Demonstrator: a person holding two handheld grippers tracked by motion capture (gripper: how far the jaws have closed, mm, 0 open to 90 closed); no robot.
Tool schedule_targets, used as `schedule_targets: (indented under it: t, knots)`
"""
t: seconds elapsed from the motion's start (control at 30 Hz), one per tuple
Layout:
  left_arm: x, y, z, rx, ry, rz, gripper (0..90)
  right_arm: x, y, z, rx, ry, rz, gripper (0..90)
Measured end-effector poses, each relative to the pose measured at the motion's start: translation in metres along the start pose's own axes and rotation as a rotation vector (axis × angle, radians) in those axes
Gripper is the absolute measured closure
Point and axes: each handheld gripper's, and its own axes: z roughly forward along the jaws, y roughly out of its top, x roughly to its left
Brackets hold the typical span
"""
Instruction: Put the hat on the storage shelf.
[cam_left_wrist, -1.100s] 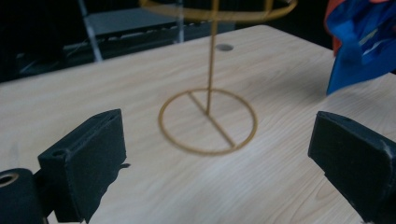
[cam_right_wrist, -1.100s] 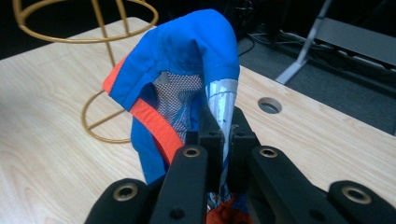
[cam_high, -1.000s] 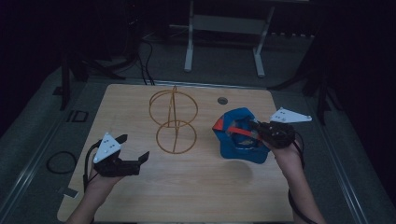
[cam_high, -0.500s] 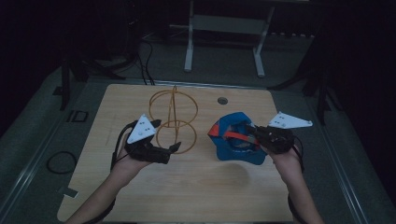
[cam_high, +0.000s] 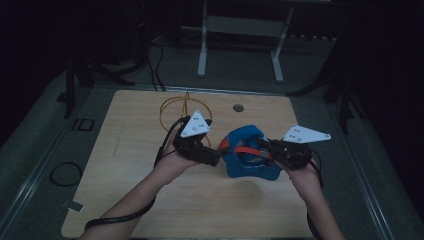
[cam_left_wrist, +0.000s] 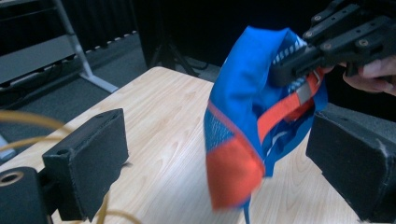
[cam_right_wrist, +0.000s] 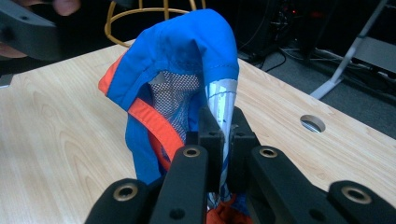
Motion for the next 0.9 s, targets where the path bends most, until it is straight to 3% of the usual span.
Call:
schedule_targets:
  t: [0.07,0.23,0.4,0.53,0.6,0.63,0.73,0.83,0.9]
  knots:
    - [-0.001,0.004,0.008,-0.006,-0.016,-0.005,6.6,0.002,0.0,0.0,0.003,0.007,-0.009,88.2]
    - [-0.006,0.011,0.024,0.008,-0.044,0.03,10.8,0.006,0.003,0.0,-0.006,0.023,-0.021,88.2]
    - [-0.008,0.014,0.04,0.058,-0.091,0.03,17.1,0.011,0.006,-0.001,-0.014,0.034,-0.033,88.2]
    - [-0.009,0.011,0.047,0.082,-0.121,0.032,27.4,0.013,0.007,-0.001,-0.018,0.039,-0.035,88.1]
    - [-0.01,0.01,0.05,0.105,-0.115,0.043,34.2,0.013,0.008,-0.002,-0.023,0.042,-0.036,88.1]
    - [-0.01,0.009,0.051,0.109,-0.135,0.046,36.9,0.013,0.008,-0.002,-0.023,0.041,-0.037,88.2]
    - [-0.011,0.009,0.053,0.12,-0.139,0.056,45.8,0.014,0.009,-0.001,-0.022,0.037,-0.041,88.2]
    - [-0.012,0.012,0.059,0.166,-0.129,0.075,53.2,0.014,0.008,0.0,-0.017,0.034,-0.04,88.1]
    - [-0.012,0.013,0.06,0.163,-0.127,0.064,58.7,0.014,0.008,0.001,-0.015,0.032,-0.04,88.2]
